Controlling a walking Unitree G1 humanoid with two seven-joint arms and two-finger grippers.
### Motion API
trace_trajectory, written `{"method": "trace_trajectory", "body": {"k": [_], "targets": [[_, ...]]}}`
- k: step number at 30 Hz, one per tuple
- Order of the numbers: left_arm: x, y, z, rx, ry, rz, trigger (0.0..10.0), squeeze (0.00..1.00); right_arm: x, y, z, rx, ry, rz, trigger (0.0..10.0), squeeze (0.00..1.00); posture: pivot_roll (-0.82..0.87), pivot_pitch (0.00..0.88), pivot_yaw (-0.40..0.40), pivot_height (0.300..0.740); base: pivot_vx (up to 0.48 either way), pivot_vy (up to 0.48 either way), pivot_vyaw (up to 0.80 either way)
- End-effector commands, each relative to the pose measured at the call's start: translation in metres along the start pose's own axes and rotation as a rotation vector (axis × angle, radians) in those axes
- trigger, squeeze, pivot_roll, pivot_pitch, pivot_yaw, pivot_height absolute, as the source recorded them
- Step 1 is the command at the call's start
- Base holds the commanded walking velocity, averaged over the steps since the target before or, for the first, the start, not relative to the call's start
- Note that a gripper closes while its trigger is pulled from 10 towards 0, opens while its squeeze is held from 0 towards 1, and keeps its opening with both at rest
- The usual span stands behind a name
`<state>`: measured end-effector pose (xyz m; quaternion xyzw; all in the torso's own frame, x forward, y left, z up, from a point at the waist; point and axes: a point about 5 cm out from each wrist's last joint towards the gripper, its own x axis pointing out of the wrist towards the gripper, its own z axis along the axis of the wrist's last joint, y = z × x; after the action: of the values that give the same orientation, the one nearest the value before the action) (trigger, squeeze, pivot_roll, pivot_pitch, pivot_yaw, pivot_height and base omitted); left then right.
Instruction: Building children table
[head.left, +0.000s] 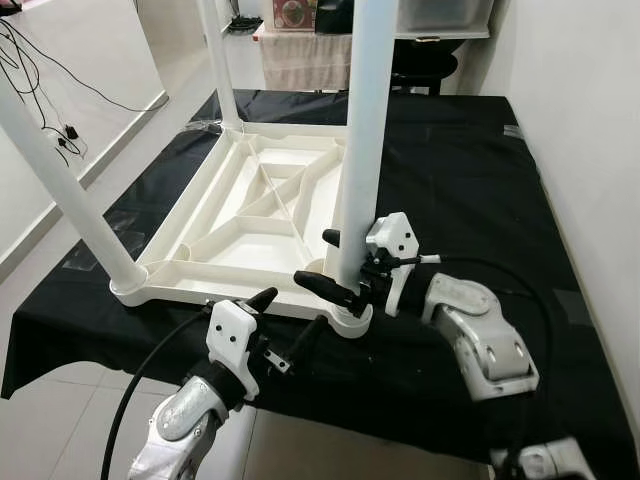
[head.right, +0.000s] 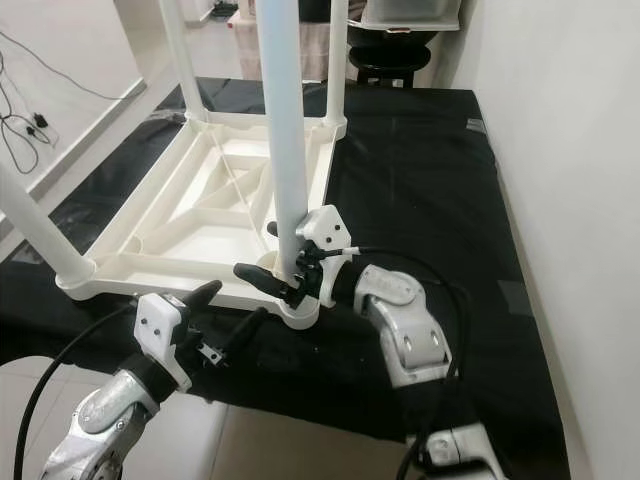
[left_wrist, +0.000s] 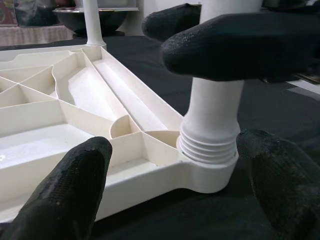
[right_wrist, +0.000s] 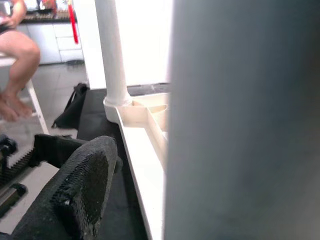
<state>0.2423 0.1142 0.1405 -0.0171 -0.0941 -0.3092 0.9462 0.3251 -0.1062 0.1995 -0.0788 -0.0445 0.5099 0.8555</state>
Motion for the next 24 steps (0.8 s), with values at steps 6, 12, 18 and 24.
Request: {"method": "trace_trajectory", "body": {"k": [6,12,18,24], "targets": [[0.001,-0.004,-0.003,0.005,0.012,0.001,10.0,0.0,0.003,-0.007,-0.002,0.014,-0.003,0.079,0.0,0.0,0.02,0.116,-0.007,0.74,0.0,0.0,0.0],[0.002,-0.005,-0.003,-0.001,0.009,-0.002,10.0,0.0,-0.001,-0.01,-0.003,0.007,0.001,0.063,0.0,0.0,0.02,0.121,-0.007,0.74,0.0,0.0,0.0],[0.001,-0.004,-0.002,0.003,0.004,0.003,10.0,0.0,-0.007,-0.015,-0.026,0.033,0.122,-0.318,0.0,0.0,0.0,0.144,-0.023,0.74,0.0,0.0,0.0],[0.0,0.001,0.001,0.015,-0.004,0.024,10.0,0.0,-0.012,0.02,-0.047,0.03,0.23,-0.627,0.0,0.0,-0.04,0.152,-0.002,0.74,0.0,0.0,0.0]]}}
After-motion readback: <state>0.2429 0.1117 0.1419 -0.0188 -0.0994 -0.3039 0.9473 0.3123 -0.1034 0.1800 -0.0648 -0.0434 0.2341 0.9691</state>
